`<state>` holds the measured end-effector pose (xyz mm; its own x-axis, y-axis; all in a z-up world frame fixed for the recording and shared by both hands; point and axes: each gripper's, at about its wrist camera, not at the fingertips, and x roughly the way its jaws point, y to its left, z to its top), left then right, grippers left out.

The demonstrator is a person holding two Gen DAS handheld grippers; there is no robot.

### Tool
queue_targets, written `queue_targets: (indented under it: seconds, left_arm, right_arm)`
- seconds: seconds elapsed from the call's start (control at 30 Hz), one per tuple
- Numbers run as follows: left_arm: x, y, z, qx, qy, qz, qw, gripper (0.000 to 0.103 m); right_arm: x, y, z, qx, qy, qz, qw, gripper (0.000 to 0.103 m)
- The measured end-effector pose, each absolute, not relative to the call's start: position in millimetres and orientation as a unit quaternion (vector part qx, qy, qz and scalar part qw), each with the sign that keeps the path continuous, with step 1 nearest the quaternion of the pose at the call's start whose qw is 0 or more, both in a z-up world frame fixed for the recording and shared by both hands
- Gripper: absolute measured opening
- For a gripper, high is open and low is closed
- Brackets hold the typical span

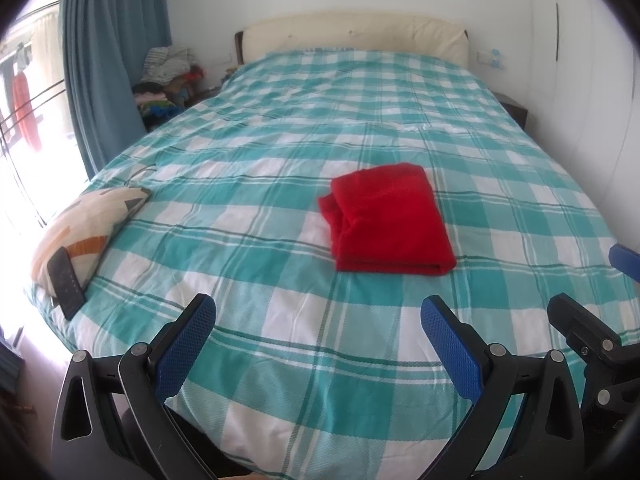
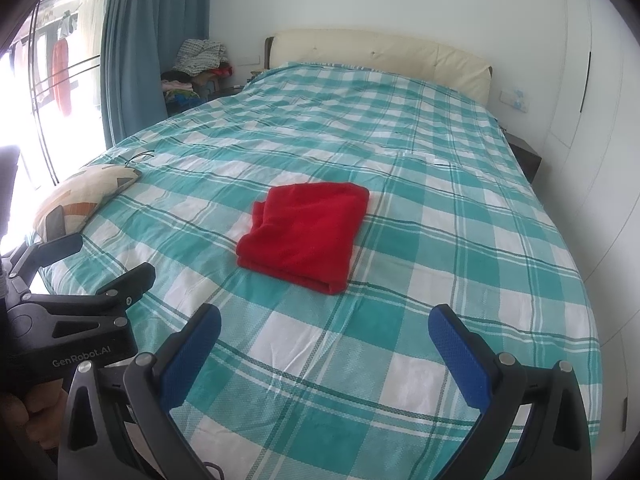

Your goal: Fold small clothes

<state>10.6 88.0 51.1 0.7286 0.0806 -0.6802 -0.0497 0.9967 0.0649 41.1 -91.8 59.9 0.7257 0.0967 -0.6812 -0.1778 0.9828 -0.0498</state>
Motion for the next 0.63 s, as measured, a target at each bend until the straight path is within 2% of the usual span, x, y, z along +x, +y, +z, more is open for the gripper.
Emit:
queue_targets:
  seconds: [0.63]
  left_arm:
    - [10.6, 85.5, 43.9, 0.018, 0.364, 0.039, 0.930, 0.103]
  right_arm:
    - [44.3, -101.9, 54.2, -0.049, 0.370, 0.067, 0.925, 0.102]
